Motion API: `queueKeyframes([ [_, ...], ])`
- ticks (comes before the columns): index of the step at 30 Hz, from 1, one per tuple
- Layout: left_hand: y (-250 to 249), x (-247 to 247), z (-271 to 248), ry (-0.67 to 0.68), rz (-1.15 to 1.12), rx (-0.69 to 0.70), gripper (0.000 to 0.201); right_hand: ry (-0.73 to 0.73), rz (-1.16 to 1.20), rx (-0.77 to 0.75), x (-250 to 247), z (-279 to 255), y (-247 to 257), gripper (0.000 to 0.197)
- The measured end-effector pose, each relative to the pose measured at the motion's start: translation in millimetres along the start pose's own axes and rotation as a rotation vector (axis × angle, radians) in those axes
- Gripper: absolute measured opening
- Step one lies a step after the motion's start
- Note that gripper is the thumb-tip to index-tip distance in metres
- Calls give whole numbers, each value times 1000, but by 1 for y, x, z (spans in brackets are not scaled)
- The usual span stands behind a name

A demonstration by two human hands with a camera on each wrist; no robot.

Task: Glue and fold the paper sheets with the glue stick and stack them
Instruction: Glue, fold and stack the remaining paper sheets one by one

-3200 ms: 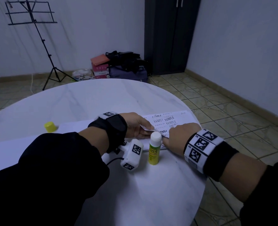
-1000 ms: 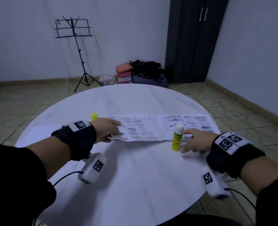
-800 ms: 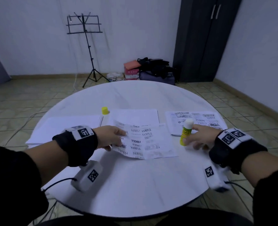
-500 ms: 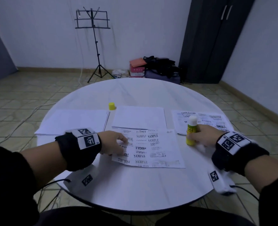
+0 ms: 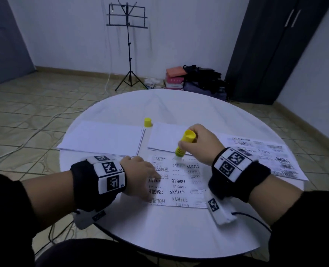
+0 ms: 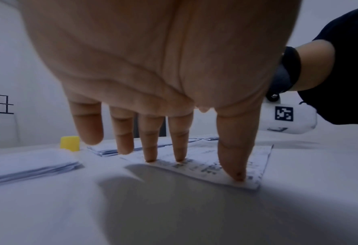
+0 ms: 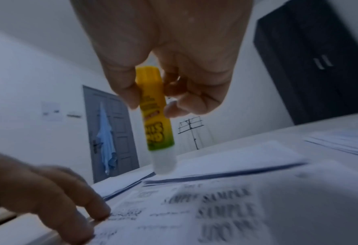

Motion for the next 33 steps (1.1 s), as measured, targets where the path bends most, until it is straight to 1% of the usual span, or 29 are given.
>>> queueKeyframes([
  [3,2,0,-4,-17,-16,-6,66,-2,12,-18,23,7,21,30],
  [7,4,1,-5,-15,-37,-12,68,59,-36,-21,51,17,34,44],
  [8,4,1,-5,-15,-39,-8,68,75,-61,-23,56,19,35,44],
  [12,4,1,-2,-16,-31,1,68,137,-163,-43,71,22,36,32],
  [14,5,1,-1,-12,-28,-1,69,149,-189,-45,72,22,32,31],
  [17,5,2,2,4,-35,1,70,139,-212,-33,64,20,24,33],
  [20,6,0,5,2,-30,-10,71,114,-252,0,43,17,7,31],
  [24,10,0,11,14,-2,-42,88,76,-266,62,6,10,-25,25],
  [28,12,1,14,47,21,-47,93,28,-274,130,-26,2,-54,25],
  [31,14,2,14,52,10,-57,96,-9,-307,150,-42,-2,-64,20],
  [33,16,3,14,59,8,-61,98,-52,-294,145,-48,-3,-60,20],
])
Point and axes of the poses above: each hand's wrist, its own z-axis towards the middle knuckle, its own x-axis out of the palm, y = z × x, the point moved 9 cm from there along z, towards the middle knuckle, and after that the axes turned 3 degrees about -y, right-handed, at the moved point
